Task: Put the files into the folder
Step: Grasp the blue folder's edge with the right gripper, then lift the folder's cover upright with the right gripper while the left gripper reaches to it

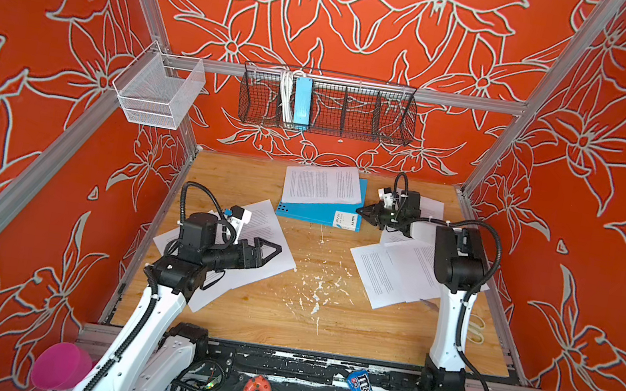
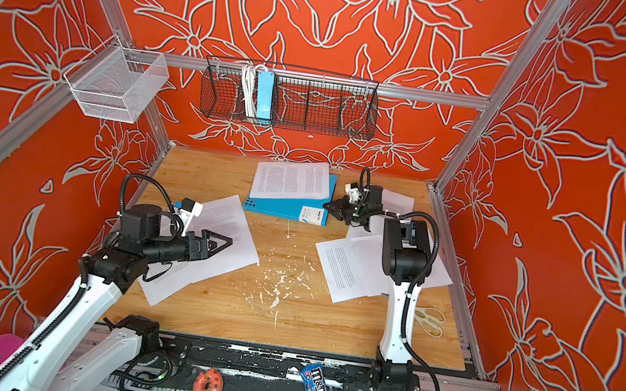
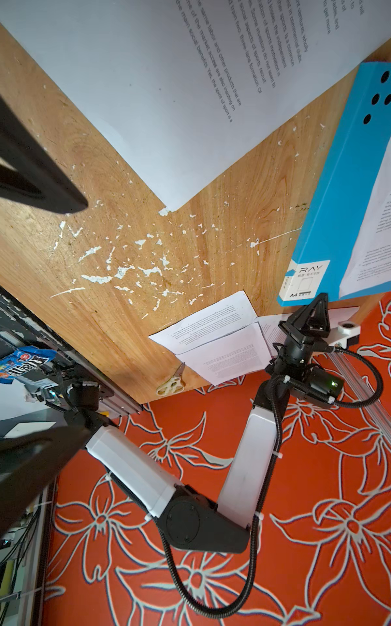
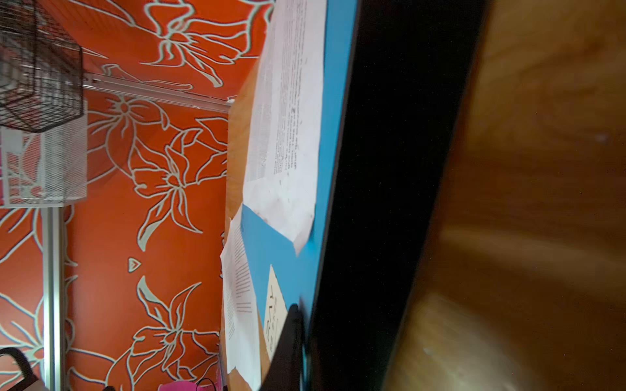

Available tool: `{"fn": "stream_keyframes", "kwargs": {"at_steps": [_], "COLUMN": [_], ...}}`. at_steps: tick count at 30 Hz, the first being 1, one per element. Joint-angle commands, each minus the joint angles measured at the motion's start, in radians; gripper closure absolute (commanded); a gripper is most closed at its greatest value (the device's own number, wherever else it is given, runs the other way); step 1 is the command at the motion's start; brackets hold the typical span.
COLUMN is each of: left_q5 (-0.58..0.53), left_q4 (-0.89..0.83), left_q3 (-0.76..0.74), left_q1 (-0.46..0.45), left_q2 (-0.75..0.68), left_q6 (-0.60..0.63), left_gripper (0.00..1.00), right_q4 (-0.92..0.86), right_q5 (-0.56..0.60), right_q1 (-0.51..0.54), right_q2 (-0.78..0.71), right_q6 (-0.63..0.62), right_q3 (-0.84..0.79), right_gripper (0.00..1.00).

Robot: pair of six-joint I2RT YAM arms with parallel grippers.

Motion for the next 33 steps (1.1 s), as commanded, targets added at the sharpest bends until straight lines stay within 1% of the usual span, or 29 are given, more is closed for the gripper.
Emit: {"fn": "stream_keyframes", "kwargs": {"at_steps": [1,4,8,10,14,17,20,25,28,33], "left_q5": [0.018,0.017,0.017,0.018,0.022,0.023,0.023,0.025,0.026,0.029], "left_q4": [0.02,0.02,0.022,0.023,0.026,0.028,0.028,0.03,0.031,0.031], "left_q3": [-0.018,-0.018,-0.02,-0.02,-0.021,-0.021,-0.021,-0.023,-0.023,-0.021], "left_q1": [-0.004,-0.005,-0.004,-0.005,-0.005,-0.004,-0.005,-0.005,-0.005,-0.004], "left_q2": [-0.008,-0.01,-0.011,-0.011,-0.011,-0.01,-0.013,-0.014,-0.01,-0.004], "left_q6": [-0.009,-0.009,-0.01,-0.011,-0.012,-0.013,-0.013,-0.015,-0.016,-0.016], "left_gripper": [0.03,0.03,0.02,0.03,0.03,0.03,0.03,0.03,0.03,0.03], "right_q4": [0.073,0.027,-0.066,-0.132,-0.328,-0.417,-0.458,-0.431,-0.391,-0.27], "right_q5": [0.028,0.064,0.14,0.194,0.326,0.421,0.502,0.627,0.703,0.841], "right_q1": [0.004,0.006,0.015,0.026,0.072,0.101,0.127,0.146,0.167,0.216], "right_q2": [-0.125,-0.204,-0.324,-0.392,-0.503,-0.567,-0.622,-0.716,-0.781,-0.921], "right_q6": [0.035,0.021,-0.026,-0.064,-0.177,-0.201,-0.204,-0.186,-0.202,-0.253], "right_q3": [-0.019,-0.036,-0.07,-0.084,-0.056,-0.048,-0.064,-0.142,-0.199,-0.334], "right_gripper": [1.0,1.0,1.0,1.0,1.0,1.0,1.0,1.0,1.0,1.0]}}
